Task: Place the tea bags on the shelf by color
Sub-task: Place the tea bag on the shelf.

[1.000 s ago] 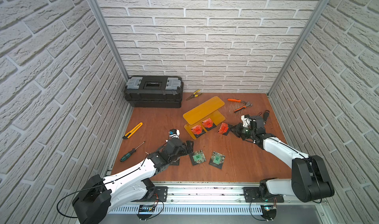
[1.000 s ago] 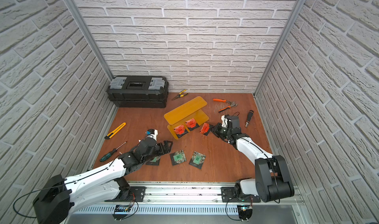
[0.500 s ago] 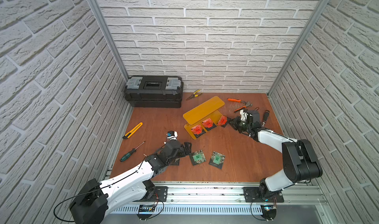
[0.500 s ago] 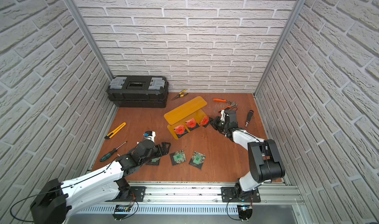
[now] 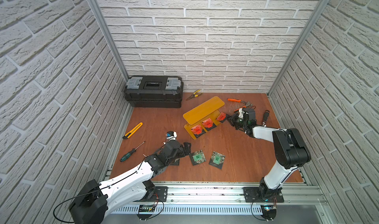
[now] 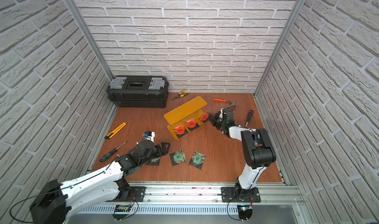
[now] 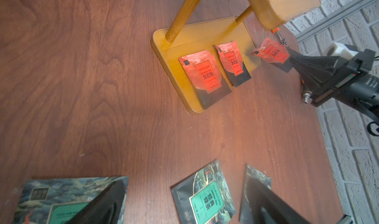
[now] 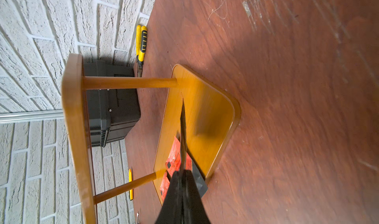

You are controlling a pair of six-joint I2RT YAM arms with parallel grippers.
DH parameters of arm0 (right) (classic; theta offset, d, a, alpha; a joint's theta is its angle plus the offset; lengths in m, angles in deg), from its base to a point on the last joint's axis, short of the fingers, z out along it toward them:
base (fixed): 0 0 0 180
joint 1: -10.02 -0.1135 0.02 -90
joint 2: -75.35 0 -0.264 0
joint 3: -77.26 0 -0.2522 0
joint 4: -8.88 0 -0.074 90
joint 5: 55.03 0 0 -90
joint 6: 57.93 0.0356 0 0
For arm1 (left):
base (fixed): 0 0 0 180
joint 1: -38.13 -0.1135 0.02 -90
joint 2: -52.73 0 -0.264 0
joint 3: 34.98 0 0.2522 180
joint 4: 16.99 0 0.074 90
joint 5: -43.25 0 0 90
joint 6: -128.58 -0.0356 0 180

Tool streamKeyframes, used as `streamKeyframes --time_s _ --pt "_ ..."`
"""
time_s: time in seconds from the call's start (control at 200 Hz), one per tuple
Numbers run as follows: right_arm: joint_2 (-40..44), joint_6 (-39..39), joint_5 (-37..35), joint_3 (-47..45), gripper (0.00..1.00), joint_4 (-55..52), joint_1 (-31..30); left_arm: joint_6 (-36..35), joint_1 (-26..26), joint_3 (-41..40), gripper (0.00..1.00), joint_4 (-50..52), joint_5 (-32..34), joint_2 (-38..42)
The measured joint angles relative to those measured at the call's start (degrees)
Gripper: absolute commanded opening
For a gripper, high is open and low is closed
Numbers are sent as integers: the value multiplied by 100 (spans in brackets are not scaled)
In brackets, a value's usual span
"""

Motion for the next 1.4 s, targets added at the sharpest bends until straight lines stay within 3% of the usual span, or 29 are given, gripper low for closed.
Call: streamKeyframes --time_s 0.615,1.4 --pt "-719 212 -138 487 3 -243 -42 22 -26 -17 98 46 2 72" --pt "-960 282 -271 883 3 -372 -313 50 -195 -101 98 101 -13 173"
